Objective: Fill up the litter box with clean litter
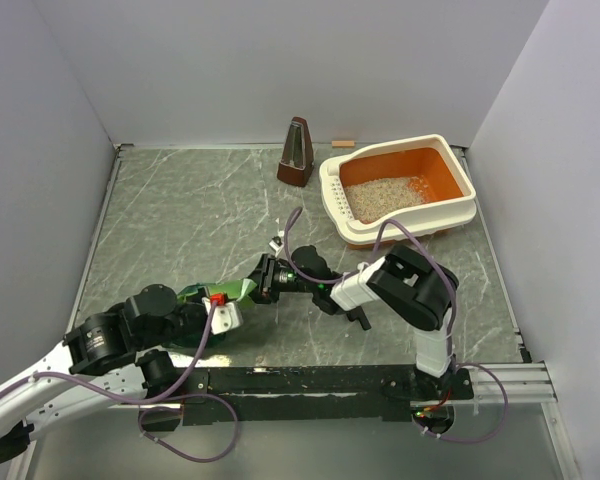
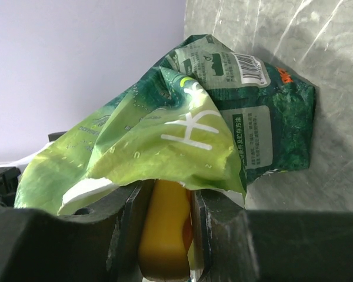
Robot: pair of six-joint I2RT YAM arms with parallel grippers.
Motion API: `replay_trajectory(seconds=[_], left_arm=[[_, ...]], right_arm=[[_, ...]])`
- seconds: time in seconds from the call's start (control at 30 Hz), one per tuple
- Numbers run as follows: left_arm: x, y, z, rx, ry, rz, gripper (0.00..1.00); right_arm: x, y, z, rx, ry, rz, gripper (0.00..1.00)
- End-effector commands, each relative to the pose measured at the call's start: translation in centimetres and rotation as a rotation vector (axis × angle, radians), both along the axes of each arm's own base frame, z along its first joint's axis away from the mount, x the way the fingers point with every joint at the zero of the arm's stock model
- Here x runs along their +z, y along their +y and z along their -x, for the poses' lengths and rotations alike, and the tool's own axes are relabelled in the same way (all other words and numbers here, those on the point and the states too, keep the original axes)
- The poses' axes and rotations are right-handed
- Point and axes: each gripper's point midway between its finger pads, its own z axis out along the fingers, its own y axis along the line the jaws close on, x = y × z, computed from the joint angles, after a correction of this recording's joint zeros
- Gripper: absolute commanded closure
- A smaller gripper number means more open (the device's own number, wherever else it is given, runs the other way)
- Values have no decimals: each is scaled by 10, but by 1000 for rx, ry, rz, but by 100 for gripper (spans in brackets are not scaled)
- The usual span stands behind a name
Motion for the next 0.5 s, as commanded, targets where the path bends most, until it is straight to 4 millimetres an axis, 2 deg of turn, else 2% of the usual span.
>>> replay_trajectory(seconds=[0.0,0.27,0.47], left_arm=[[-2,-12,3,-22,29,33,99],[-11,-13,-4,14,41,4,99],[-16,-19,-3,-2,57,10,99]], right_arm=[[63,-8,-9,-15,-117,-157,100],[52,-57,3,-12,-126,-171,100],[65,-79,9,-3,-163,-199,100]])
